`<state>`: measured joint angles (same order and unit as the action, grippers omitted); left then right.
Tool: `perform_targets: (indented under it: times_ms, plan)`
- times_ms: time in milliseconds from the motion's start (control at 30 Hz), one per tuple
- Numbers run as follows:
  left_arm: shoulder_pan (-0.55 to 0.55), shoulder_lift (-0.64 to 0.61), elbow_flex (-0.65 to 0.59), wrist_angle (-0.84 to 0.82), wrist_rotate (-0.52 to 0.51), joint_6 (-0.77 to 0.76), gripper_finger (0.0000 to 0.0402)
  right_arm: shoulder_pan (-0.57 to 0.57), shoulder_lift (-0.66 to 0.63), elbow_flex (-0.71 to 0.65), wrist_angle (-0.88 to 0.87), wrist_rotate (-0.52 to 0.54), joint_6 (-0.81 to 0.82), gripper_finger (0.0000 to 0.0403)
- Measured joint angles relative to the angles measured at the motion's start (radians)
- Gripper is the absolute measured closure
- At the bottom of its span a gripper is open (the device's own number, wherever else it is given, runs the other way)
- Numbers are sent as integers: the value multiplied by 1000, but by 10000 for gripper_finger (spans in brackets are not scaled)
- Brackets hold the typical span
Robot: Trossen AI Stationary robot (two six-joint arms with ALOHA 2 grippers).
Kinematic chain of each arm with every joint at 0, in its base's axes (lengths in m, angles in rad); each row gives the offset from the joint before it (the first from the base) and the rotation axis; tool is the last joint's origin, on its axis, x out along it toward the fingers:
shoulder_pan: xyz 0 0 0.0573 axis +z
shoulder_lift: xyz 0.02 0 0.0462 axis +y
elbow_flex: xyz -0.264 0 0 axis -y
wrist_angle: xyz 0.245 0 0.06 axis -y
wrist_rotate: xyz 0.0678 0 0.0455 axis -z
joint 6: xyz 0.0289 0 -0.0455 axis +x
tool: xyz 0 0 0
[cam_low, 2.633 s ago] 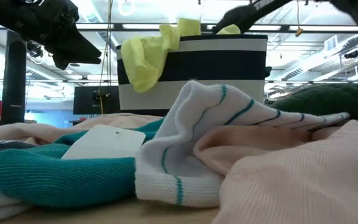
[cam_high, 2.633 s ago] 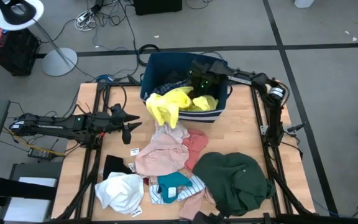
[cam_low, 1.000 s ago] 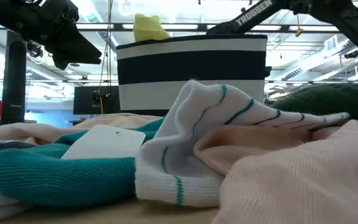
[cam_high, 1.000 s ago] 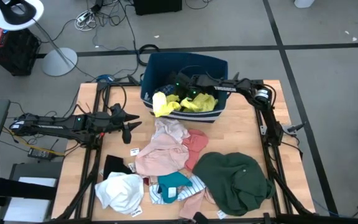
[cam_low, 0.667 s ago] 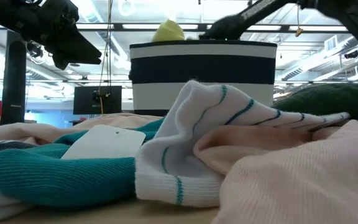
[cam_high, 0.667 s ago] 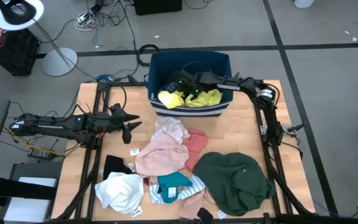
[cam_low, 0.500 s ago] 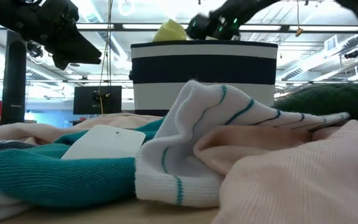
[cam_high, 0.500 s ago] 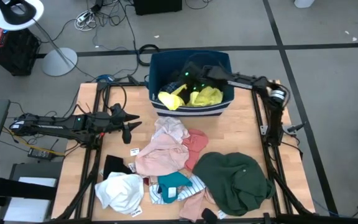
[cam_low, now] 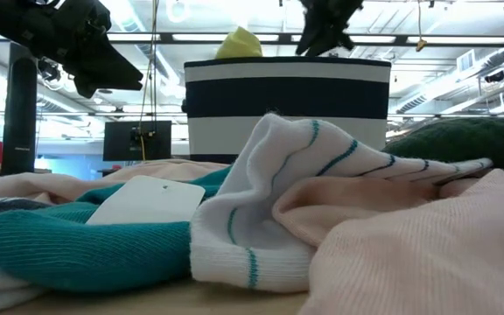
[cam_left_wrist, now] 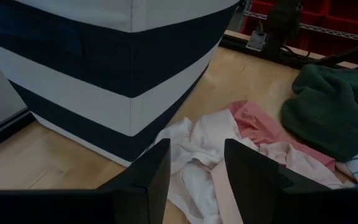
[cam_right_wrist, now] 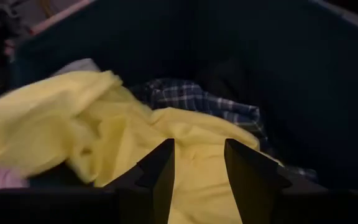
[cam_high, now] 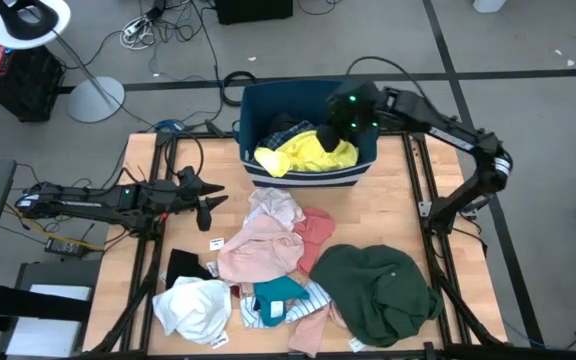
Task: Sort clothes
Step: Put the green shirt into the blue laundry bin
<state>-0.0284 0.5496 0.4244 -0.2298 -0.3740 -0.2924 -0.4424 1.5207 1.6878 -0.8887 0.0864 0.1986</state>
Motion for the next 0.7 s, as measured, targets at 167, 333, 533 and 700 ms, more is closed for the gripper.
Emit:
perform_targets:
  times_ms: [167,333,533,700]
  plan:
    - [0,0,0,6,0,0,245,48,-72,0,-86,0,0,265]
    - [0,0,0,104,0,0,245,131,-121,0,-180,33,13,266]
    - [0,0,1,169,23,4,245,308,-169,-14,-301,132,111,266]
    - [1,0,1,151,25,25,245,487,-235,-127,-361,195,278,268]
